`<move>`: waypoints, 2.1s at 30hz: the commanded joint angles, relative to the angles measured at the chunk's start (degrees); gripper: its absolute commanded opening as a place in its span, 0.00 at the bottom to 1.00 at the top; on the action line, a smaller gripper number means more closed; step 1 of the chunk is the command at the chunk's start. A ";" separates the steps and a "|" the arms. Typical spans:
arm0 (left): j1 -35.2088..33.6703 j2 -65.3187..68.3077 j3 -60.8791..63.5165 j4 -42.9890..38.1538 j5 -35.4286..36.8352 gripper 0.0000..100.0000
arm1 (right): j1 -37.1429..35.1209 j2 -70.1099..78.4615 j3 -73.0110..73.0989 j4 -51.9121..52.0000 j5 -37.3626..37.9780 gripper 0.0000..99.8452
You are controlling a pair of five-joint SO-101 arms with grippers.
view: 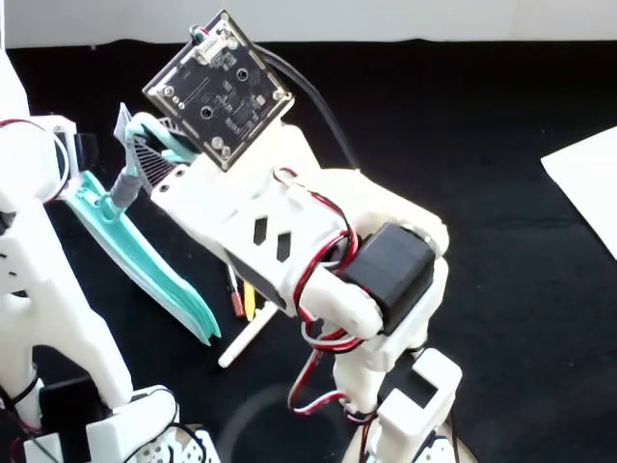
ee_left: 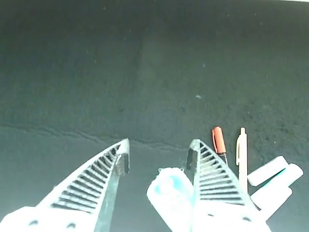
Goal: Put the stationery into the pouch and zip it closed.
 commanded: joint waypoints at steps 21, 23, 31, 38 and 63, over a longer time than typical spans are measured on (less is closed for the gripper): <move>-2.51 -17.19 14.55 0.26 -19.08 0.19 | -0.40 -0.04 -1.01 1.63 -0.70 0.01; -2.51 -15.69 14.55 0.26 -19.25 0.17 | -0.31 0.04 -1.01 1.63 -0.70 0.01; -5.05 -13.67 14.55 0.26 -19.69 0.17 | -0.31 3.65 -1.63 1.71 -0.70 0.01; -5.58 -13.85 16.84 0.18 -21.71 0.16 | -0.22 3.82 -1.63 1.71 -0.62 0.01; -6.02 -14.20 14.73 -0.53 27.25 0.17 | 9.98 -8.40 -1.89 -15.43 9.76 0.01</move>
